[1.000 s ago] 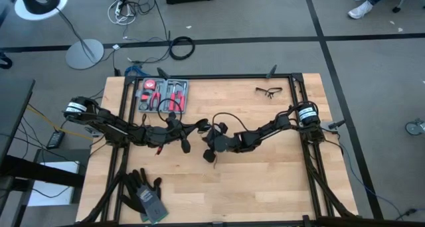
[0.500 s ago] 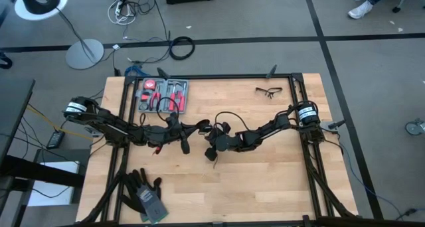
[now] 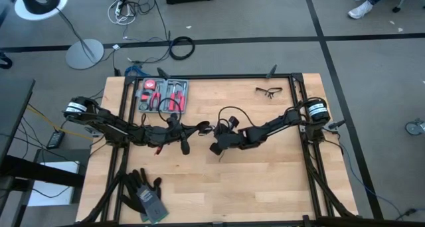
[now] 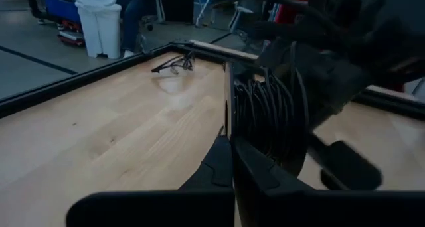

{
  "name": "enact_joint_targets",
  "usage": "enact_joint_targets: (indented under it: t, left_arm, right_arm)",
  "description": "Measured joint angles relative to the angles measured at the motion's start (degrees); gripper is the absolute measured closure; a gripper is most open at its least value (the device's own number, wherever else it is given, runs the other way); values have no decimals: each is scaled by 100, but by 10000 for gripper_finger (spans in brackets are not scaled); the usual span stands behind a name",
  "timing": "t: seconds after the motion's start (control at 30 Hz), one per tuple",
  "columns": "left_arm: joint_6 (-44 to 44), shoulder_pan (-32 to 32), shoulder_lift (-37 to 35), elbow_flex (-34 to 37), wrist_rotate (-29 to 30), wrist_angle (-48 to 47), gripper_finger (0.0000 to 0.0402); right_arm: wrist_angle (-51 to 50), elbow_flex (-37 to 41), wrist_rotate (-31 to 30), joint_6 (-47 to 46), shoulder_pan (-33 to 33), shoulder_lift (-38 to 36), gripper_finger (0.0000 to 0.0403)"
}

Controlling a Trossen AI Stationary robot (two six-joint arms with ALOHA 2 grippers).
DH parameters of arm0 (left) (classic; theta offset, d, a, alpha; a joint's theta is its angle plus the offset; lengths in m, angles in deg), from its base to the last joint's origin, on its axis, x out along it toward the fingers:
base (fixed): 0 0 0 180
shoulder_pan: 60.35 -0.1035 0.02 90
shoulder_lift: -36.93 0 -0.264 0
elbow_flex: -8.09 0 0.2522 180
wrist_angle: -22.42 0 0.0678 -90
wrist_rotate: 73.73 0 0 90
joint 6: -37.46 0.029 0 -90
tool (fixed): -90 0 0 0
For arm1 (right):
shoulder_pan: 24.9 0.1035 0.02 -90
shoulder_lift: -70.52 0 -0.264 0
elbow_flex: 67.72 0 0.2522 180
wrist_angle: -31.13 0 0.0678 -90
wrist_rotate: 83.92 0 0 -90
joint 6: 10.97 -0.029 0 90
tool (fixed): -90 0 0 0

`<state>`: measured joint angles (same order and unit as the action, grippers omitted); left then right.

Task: Coil cords
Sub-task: Coil the black wire on the black spool

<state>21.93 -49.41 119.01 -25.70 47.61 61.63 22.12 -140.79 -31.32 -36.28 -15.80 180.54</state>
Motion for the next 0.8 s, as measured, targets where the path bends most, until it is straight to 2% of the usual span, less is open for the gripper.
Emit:
enact_joint_targets:
  t: [0.2, 0.43, 0.67, 0.8]
  left_arm:
    - [-20, 0, 0, 0, -233, 221, 401]
    - [9, 0, 0, -2, -263, 638, 401]
    - [-179, 0, -2, -2, 319, 773, 401]
    - [-394, 0, -2, -2, 850, 767, 401]
  right_arm:
    - [-252, 16, 89, -207, -140, 39, 403]
    - [746, 385, 654, -353, -146, 44, 403]
    - [1967, 414, 864, 115, -88, 46, 403]
    - [2269, 413, 921, 269, -90, 46, 403]
